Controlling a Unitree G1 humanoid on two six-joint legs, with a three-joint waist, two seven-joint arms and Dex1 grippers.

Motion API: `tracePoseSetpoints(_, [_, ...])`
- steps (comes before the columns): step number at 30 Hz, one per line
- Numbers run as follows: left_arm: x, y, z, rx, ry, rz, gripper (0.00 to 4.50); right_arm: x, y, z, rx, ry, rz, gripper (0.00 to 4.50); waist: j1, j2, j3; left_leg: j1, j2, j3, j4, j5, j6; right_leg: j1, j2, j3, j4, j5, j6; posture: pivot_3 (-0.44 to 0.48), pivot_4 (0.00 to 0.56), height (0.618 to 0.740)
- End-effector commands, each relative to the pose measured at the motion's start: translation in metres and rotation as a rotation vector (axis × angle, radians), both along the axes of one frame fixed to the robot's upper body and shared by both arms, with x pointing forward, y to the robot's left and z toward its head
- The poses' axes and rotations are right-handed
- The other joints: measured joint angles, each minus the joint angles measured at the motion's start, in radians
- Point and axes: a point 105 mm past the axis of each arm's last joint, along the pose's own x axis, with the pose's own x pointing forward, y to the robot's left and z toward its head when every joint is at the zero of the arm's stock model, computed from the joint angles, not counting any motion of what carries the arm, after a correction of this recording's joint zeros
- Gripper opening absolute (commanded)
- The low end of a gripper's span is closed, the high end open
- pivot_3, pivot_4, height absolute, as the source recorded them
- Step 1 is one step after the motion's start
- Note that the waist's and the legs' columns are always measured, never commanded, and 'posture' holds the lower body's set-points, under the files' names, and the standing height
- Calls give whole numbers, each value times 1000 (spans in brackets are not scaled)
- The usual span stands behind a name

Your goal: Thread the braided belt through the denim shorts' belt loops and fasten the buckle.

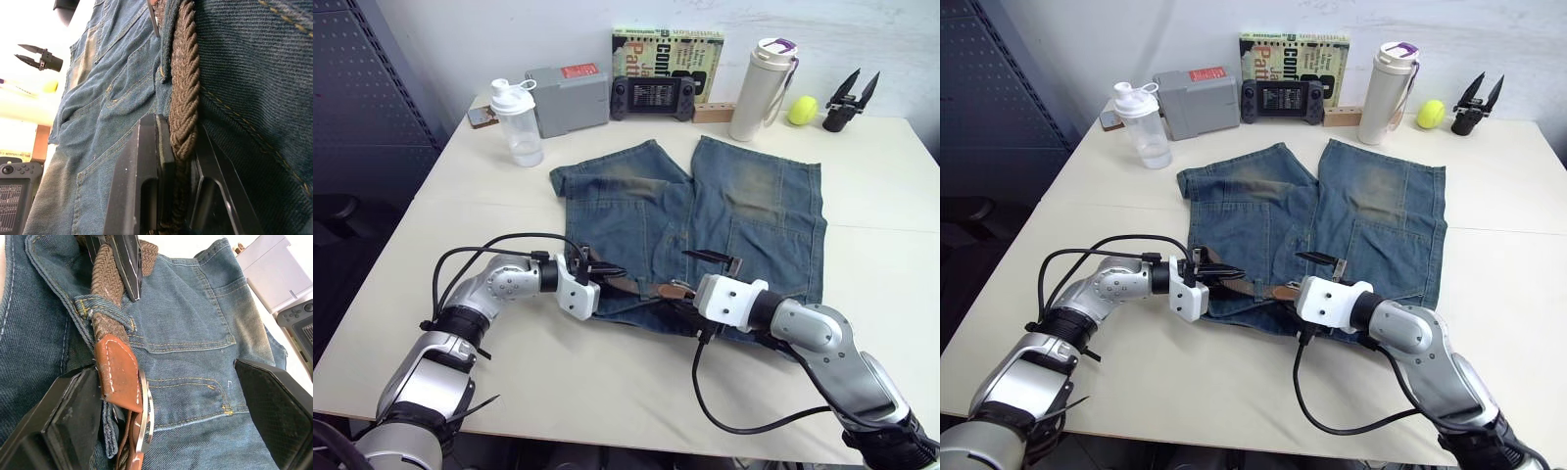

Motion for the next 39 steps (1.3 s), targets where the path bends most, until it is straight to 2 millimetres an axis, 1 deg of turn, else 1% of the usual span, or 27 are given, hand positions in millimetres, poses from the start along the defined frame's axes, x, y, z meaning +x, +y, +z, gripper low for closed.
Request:
tracePoseSetpoints(1, [-17, -3, -40, 97, 115, -36, 0, -3, 3, 21, 26, -48, 30, 4481, 0, 0, 0, 0, 0, 0, 0, 0, 0, 0, 0, 0, 0, 0, 0, 0, 150, 731])
tracePoseSetpoints(10, [-16, -3, -40, 98, 114, -36, 0, -7, -3, 25, -22, -26, 42, 4481, 0, 0, 0, 0, 0, 0, 0, 0, 0, 0, 0, 0, 0, 0, 0, 0, 150, 731])
tracePoseSetpoints(17, [-17, -3, -41, 98, 115, -36, 0, 1, -11, 29, -38, -51, 2, 4481, 0, 0, 0, 0, 0, 0, 0, 0, 0, 0, 0, 0, 0, 0, 0, 0, 150, 731])
tracePoseSetpoints(20, [-17, -3, -41, 97, 113, -36, 0, 2, -9, 30, -34, -58, 6, 4481, 0, 0, 0, 0, 0, 0, 0, 0, 0, 0, 0, 0, 0, 0, 0, 0, 150, 731])
tracePoseSetpoints(24, [-17, -3, -41, 95, 111, -36, 0, -2, -1, 29, -30, -61, 36, 4481, 0, 0, 0, 0, 0, 0, 0, 0, 0, 0, 0, 0, 0, 0, 0, 0, 150, 731])
tracePoseSetpoints(34, [-17, -4, -39, 90, 109, -37, 0, 2, 7, 15, -121, -117, 61, 4481, 0, 0, 0, 0, 0, 0, 0, 0, 0, 0, 0, 0, 0, 0, 0, 0, 150, 731])
tracePoseSetpoints(38, [-17, -4, -40, 92, 109, -36, 0, 2, 12, 14, -129, -148, 75, 4481, 0, 0, 0, 0, 0, 0, 0, 0, 0, 0, 0, 0, 0, 0, 0, 0, 150, 731])
tracePoseSetpoints(39, [-17, -4, -40, 93, 110, -36, 0, 2, 13, 14, -130, -150, 79, 4244, 0, 0, 0, 0, 0, 0, 0, 0, 0, 0, 0, 0, 0, 0, 0, 0, 150, 731])
